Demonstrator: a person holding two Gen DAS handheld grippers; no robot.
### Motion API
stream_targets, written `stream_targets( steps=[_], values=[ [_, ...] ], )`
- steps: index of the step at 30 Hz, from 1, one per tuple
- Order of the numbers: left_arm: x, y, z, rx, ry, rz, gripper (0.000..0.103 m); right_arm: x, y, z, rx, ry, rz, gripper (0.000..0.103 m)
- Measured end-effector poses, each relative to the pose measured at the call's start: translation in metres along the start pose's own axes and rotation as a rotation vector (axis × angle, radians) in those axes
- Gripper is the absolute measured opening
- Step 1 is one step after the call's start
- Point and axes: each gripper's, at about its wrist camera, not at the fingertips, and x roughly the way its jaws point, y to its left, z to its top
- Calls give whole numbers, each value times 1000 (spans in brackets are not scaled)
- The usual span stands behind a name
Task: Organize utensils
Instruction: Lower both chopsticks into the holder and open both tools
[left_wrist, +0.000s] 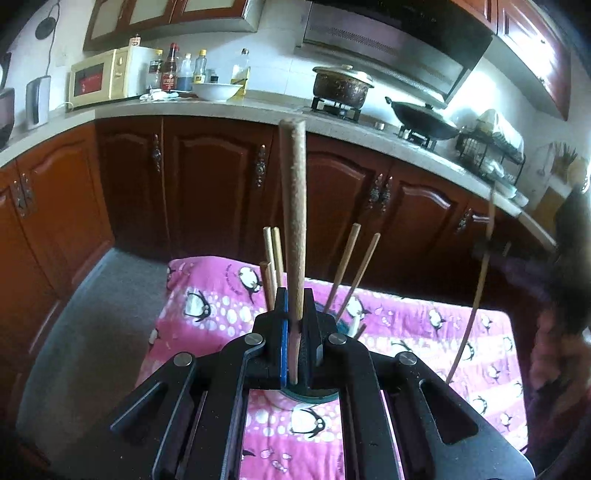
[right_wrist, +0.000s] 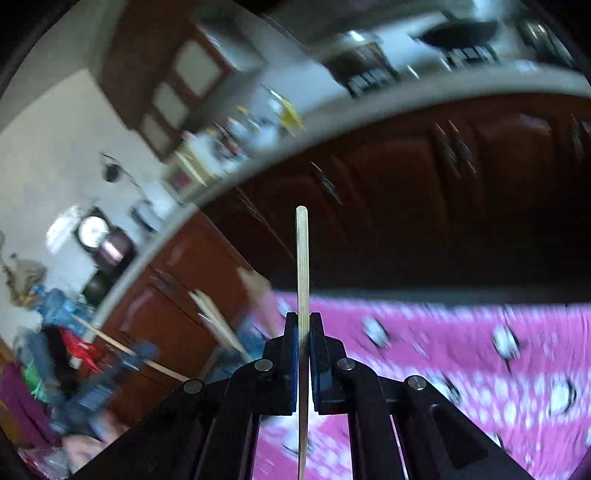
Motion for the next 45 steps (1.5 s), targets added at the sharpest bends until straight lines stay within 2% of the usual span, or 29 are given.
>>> stream_targets(
  steps=[2,4,8,12,17,19,21,27,35,39,42,45],
  values=[
    [6,1,-2,3,8,8,5,4,26,3,-39,-47,13,5],
    [13,3,-4,-4,20,15,5,21,47,4,-84,-83,-9,5],
    [24,6,-12,-16,44,16,5,57,70,-3,-133,-136,-46,5],
    [34,7,-17,-11,54,24,5,93,76,-7,-157,-172,-78,5],
    [44,6,-20,-15,56,23,5,120,74,-24,-236,-204,-148,5],
    [48,5,-22,-9,57,27,5,130,70,-30,-249,-179,-149,5],
    [53,5,-25,-9,63,28,5,131,69,-35,-267,-189,-150,5],
    [62,5,-31,-22,74,32,5,125,76,-33,-325,-122,-95,5],
    [61,3,-31,-19,70,36,5,130,82,-45,-396,-119,-92,5],
    [64,3,-33,-26,77,35,5,129,80,-41,-373,-153,-91,5],
    [66,3,-34,-29,85,32,5,138,80,-43,-376,-112,-91,5],
    [68,2,-35,-30,89,32,5,150,76,-52,-387,-16,-85,4]
  ],
)
